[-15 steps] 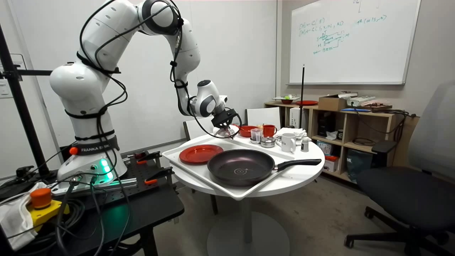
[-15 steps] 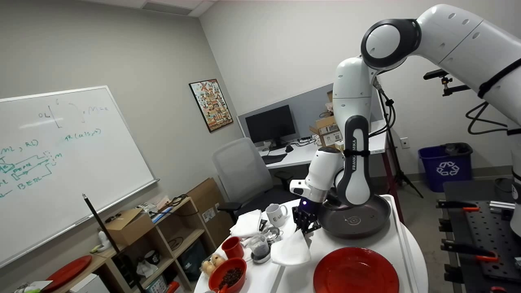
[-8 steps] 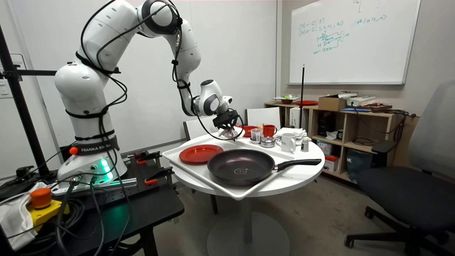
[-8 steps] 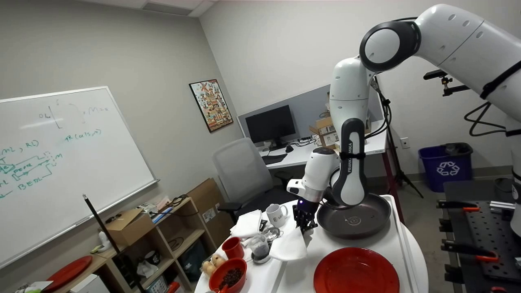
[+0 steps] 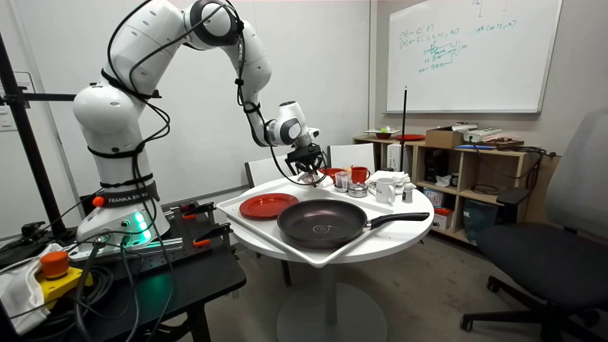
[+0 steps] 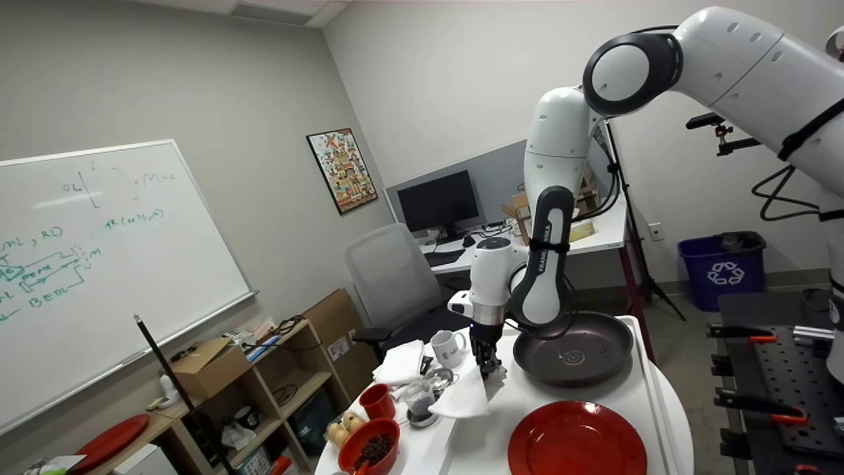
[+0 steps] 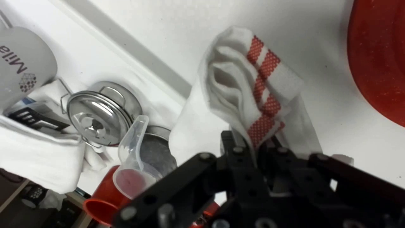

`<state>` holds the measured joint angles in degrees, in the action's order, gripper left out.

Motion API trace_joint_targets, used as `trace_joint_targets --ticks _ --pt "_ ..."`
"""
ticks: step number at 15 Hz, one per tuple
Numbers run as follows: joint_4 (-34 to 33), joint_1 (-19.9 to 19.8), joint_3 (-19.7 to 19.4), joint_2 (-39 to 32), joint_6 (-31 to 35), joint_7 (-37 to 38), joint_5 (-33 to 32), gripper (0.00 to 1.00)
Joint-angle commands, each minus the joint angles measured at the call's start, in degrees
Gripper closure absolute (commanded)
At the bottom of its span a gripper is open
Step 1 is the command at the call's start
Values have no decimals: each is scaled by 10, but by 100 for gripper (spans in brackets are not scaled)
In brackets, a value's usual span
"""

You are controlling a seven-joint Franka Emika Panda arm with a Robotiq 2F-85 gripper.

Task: Use the cloth to wipe the brown plate

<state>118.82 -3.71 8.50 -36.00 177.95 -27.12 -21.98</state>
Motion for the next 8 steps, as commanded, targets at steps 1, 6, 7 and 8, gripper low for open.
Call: trace_joint_targets --ticks 1,6,7,8 --pt "-52 3 -1 -18 -62 19 27 97" --pt "-110 -6 3 -55 -133 13 58 97" --pt "-122 -8 5 -64 -144 11 64 97" --pt "-133 -16 13 -74 -158 4 72 97"
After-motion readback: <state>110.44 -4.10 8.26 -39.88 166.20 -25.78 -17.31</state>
